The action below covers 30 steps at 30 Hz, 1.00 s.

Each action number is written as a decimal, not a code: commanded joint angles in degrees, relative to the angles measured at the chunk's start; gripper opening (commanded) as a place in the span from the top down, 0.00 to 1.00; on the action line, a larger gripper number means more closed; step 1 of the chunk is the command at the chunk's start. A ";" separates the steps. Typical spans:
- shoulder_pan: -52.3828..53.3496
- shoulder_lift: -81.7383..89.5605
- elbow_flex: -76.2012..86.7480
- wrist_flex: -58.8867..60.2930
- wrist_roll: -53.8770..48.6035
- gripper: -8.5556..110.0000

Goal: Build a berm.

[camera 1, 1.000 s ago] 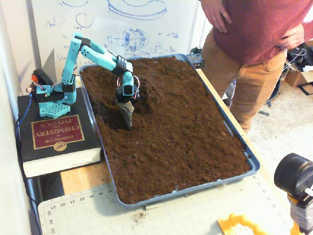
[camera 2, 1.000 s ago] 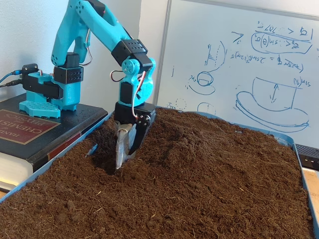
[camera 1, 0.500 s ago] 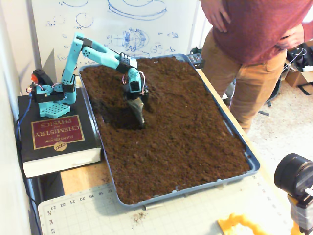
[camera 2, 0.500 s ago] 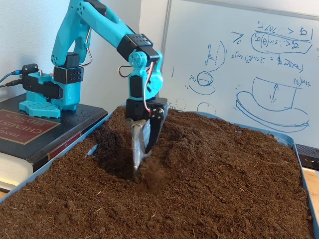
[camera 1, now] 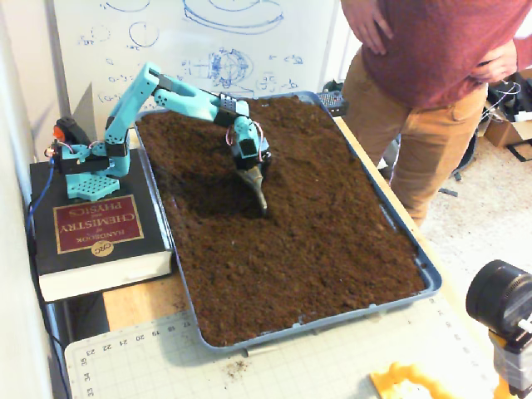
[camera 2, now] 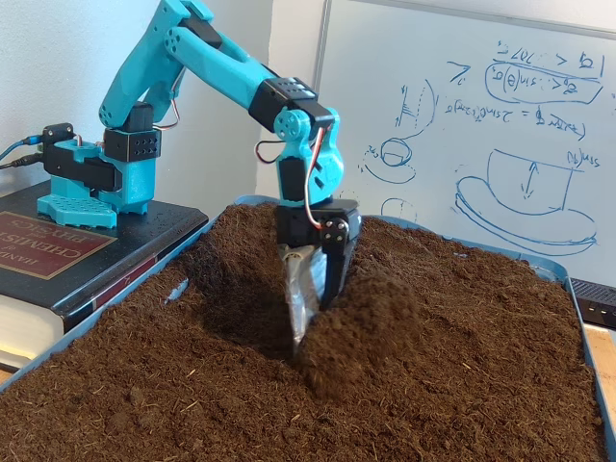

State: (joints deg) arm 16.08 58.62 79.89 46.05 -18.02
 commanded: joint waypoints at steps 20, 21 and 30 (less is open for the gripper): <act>-4.39 20.39 -3.87 23.29 0.79 0.92; -4.39 21.09 -3.78 25.05 0.79 0.92; -7.21 22.76 3.60 40.78 0.79 0.92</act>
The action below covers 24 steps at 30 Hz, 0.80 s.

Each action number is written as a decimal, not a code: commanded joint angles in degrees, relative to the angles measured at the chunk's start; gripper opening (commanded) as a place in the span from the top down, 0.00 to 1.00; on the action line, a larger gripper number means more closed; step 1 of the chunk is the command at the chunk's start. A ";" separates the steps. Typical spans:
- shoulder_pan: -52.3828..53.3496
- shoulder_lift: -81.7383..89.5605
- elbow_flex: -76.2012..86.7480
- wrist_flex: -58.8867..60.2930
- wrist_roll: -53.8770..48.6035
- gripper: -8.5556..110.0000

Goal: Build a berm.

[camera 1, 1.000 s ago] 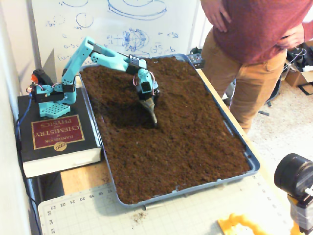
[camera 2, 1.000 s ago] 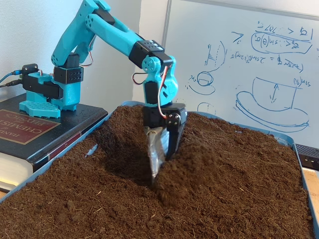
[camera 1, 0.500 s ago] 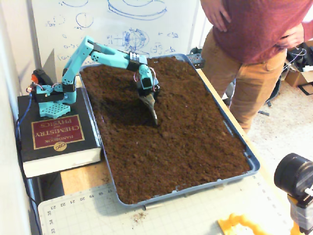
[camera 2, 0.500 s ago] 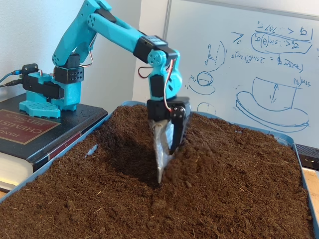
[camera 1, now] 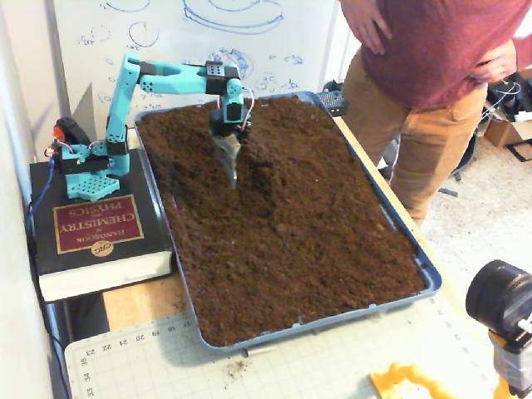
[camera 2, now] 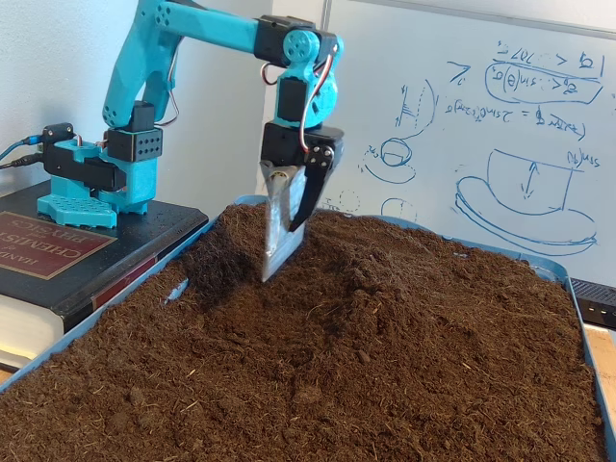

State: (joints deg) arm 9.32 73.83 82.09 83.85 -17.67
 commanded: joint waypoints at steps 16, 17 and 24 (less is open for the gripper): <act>-5.01 34.72 49.75 -23.03 0.35 0.92; -5.01 35.68 51.94 -24.43 0.44 0.92; -5.54 38.76 62.05 -31.46 0.44 0.92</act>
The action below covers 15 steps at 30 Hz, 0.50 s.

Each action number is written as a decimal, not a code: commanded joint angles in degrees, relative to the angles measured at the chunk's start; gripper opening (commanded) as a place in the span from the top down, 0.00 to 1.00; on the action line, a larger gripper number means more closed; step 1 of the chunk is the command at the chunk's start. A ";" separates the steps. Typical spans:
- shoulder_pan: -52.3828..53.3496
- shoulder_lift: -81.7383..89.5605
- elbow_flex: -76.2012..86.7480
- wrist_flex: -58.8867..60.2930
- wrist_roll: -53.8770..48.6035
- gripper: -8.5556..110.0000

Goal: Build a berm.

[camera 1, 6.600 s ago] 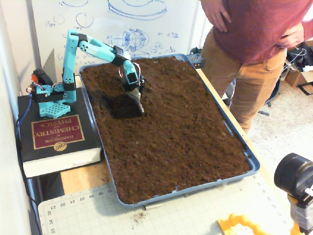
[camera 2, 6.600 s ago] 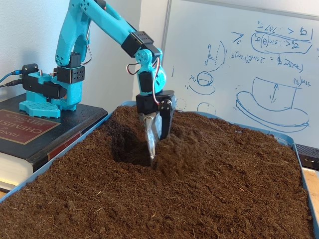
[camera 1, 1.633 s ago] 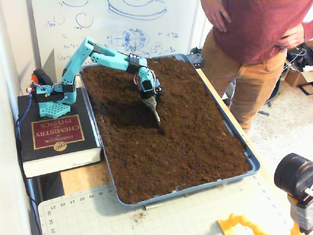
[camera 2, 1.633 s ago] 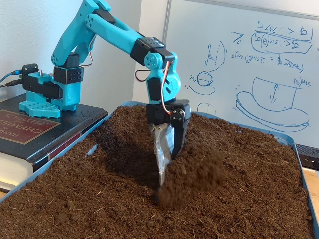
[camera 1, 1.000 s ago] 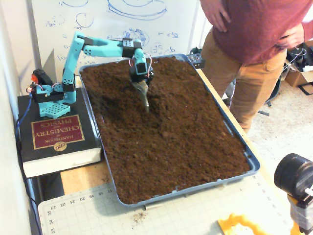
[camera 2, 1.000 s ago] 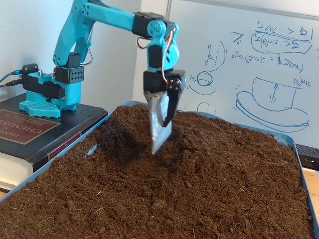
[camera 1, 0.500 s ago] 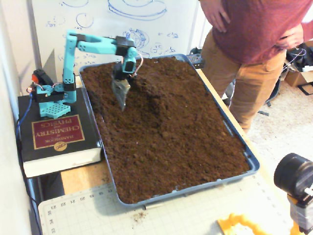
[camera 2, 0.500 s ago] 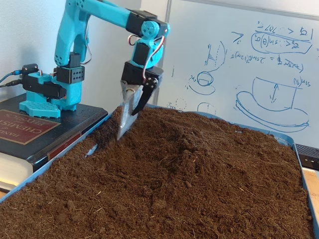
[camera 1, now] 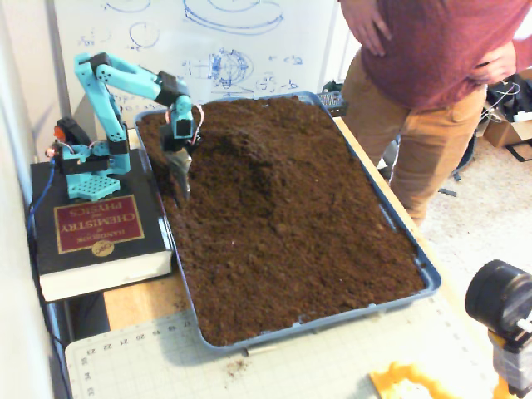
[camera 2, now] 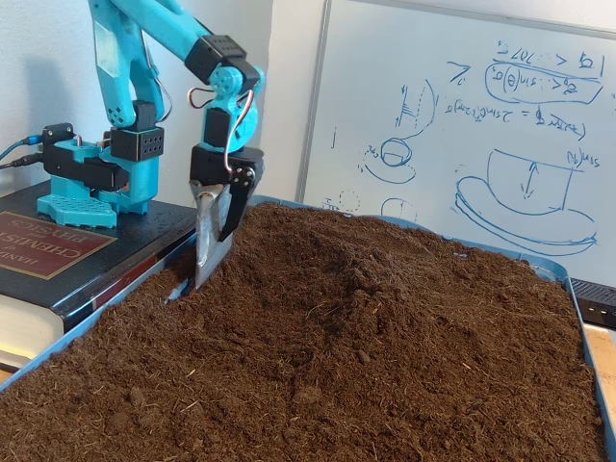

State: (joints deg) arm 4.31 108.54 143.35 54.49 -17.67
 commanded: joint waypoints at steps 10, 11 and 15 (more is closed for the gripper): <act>-4.48 3.87 5.01 -6.50 7.21 0.92; -5.45 3.69 5.27 -6.59 8.44 0.92; -10.72 3.34 5.19 -6.68 14.85 0.92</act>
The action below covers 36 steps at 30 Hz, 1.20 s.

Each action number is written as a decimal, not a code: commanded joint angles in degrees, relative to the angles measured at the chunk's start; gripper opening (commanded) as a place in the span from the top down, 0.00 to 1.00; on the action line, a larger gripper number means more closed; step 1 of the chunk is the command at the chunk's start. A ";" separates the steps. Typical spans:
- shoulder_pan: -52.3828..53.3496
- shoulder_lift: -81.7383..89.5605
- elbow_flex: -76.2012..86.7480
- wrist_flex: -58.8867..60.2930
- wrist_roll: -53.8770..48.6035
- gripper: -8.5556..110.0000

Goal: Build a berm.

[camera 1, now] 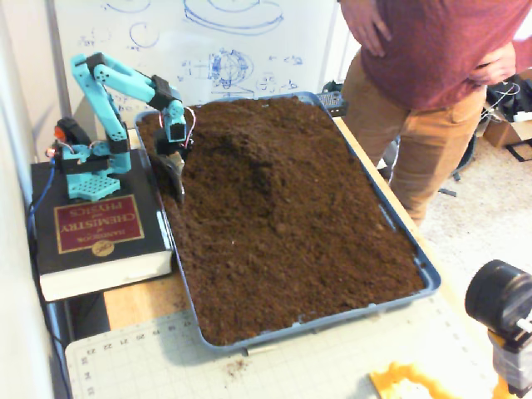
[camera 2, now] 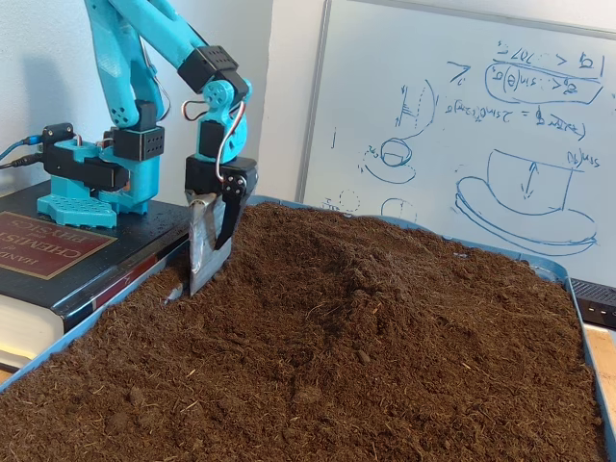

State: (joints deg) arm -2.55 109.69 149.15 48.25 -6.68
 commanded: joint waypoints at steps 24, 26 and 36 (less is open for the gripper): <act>-18.54 -6.33 -1.49 -13.01 19.07 0.92; -17.40 -8.96 -3.16 -14.68 19.07 0.92; -14.06 -19.60 -17.40 -16.70 18.37 0.92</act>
State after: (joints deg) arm -18.28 90.97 138.78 32.61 11.87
